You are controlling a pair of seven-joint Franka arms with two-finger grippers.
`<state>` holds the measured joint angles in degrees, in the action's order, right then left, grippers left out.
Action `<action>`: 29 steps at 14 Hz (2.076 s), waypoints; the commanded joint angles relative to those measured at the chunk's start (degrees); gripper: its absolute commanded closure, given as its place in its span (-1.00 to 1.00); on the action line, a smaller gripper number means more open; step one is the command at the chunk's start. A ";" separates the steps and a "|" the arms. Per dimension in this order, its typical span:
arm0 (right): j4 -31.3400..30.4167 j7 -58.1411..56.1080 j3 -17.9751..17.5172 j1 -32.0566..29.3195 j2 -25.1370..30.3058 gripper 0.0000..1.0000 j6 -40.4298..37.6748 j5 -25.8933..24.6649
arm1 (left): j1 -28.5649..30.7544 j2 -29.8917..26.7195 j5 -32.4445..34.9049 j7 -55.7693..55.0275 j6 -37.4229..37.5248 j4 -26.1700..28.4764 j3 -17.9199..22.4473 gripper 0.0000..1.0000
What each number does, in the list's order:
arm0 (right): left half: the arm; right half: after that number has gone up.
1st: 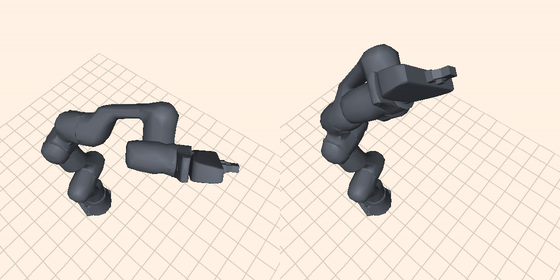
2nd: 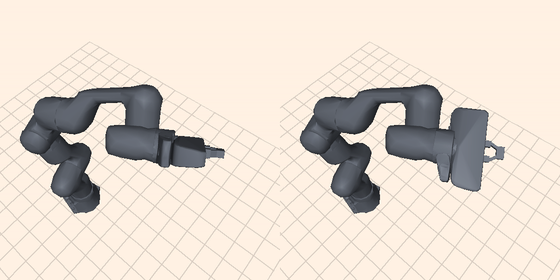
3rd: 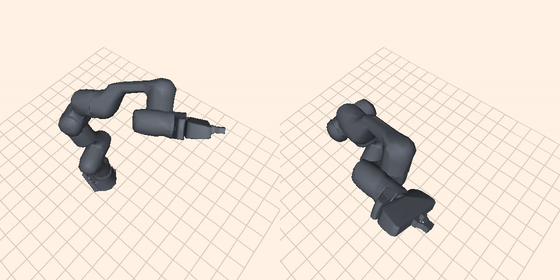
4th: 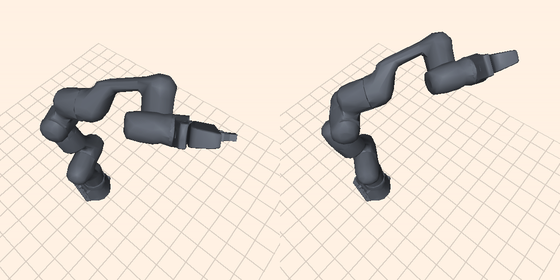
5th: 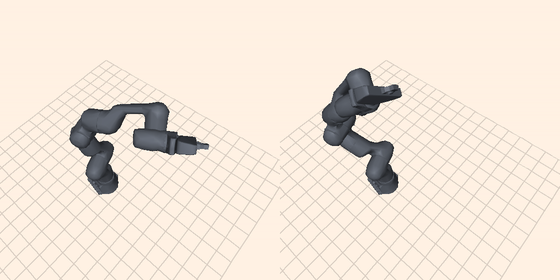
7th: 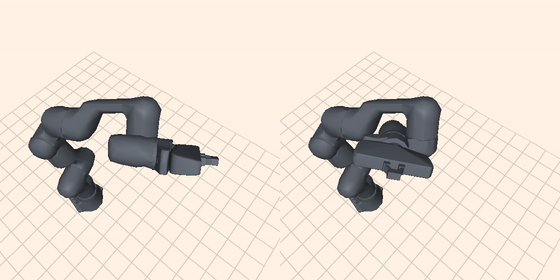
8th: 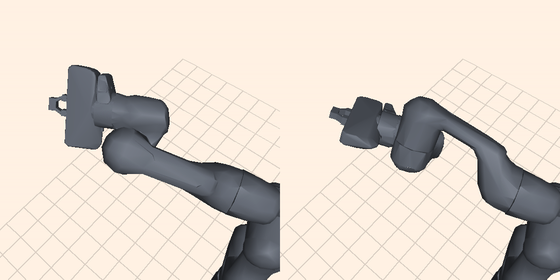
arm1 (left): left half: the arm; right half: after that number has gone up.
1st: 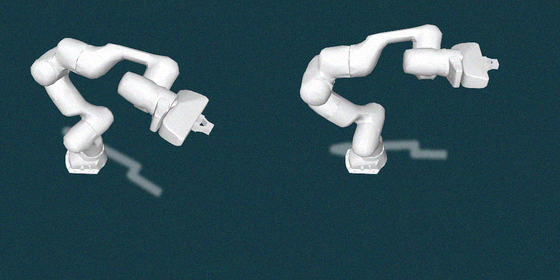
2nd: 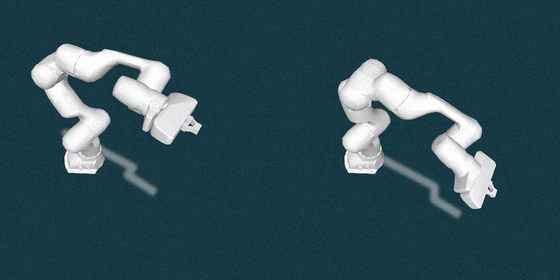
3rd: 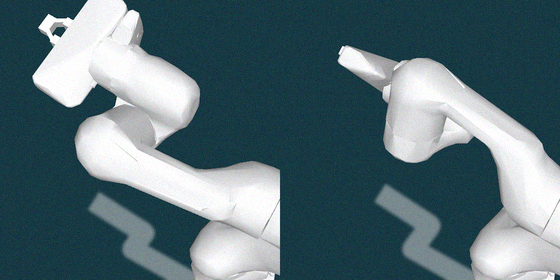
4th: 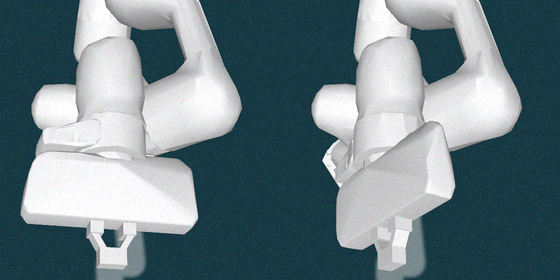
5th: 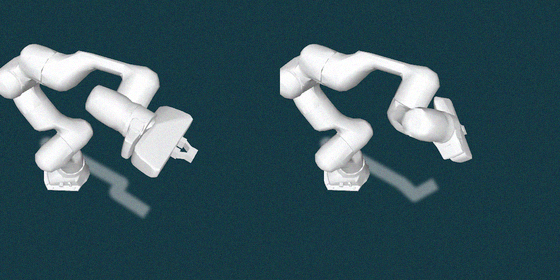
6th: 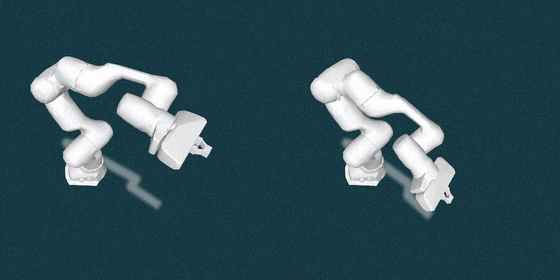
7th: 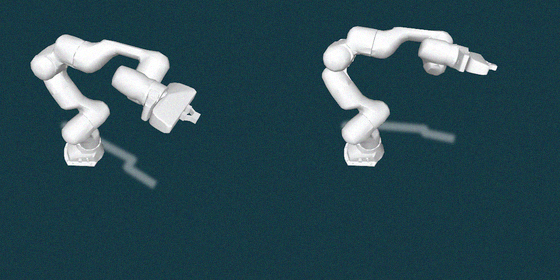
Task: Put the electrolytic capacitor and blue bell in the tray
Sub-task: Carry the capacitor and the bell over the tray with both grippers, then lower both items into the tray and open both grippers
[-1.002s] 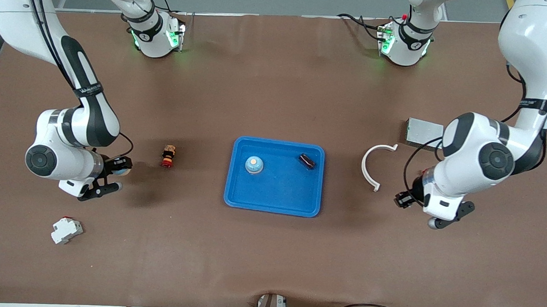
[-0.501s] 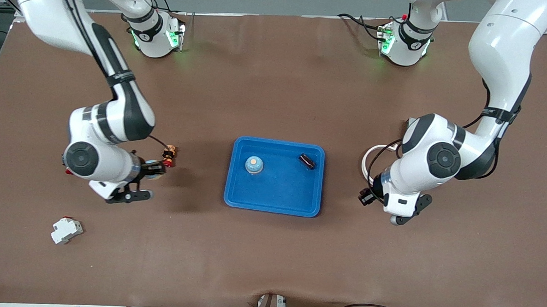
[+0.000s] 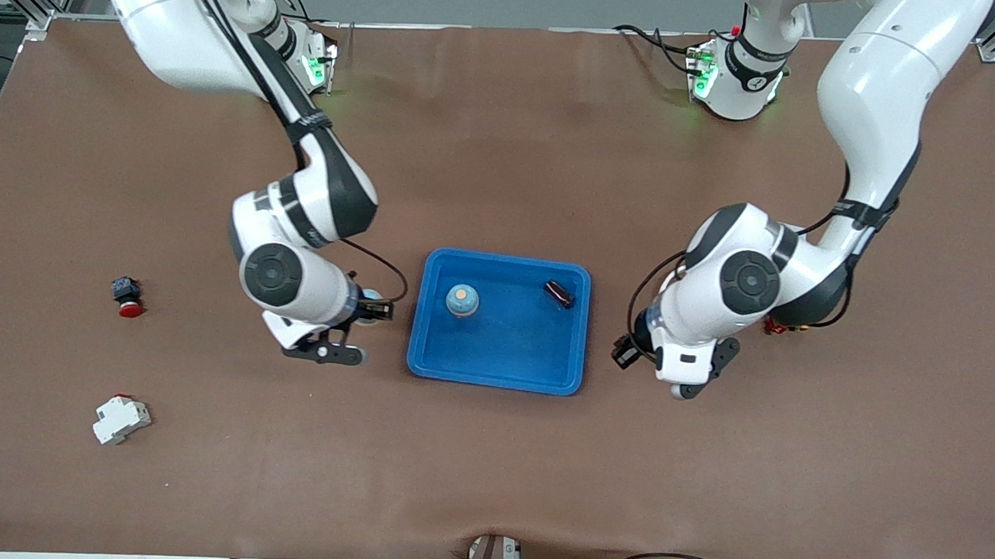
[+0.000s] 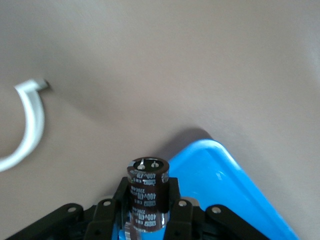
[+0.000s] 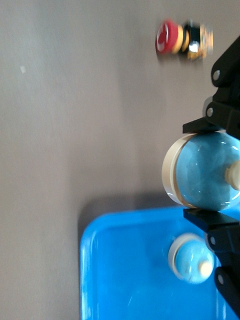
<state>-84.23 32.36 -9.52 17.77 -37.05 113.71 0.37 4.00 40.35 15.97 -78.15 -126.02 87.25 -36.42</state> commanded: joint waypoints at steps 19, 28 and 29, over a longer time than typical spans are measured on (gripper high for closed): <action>14.18 10.97 0.82 7.28 -16.38 0.94 12.06 0.42 | -17.01 10.54 1.26 -12.81 -12.85 -4.98 10.93 -1.00; 14.09 10.71 0.82 7.36 -17.26 0.91 12.68 0.42 | -15.16 5.62 1.26 -12.03 -9.78 -8.49 11.63 -1.00; 14.01 10.62 0.82 7.36 -17.26 0.91 12.77 0.42 | -14.20 5.01 1.17 -11.93 -9.77 -8.76 11.54 -1.00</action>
<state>-72.18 42.34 -9.34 24.28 -53.20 126.66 0.38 -11.14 47.01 16.07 -90.42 -137.36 79.02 -25.09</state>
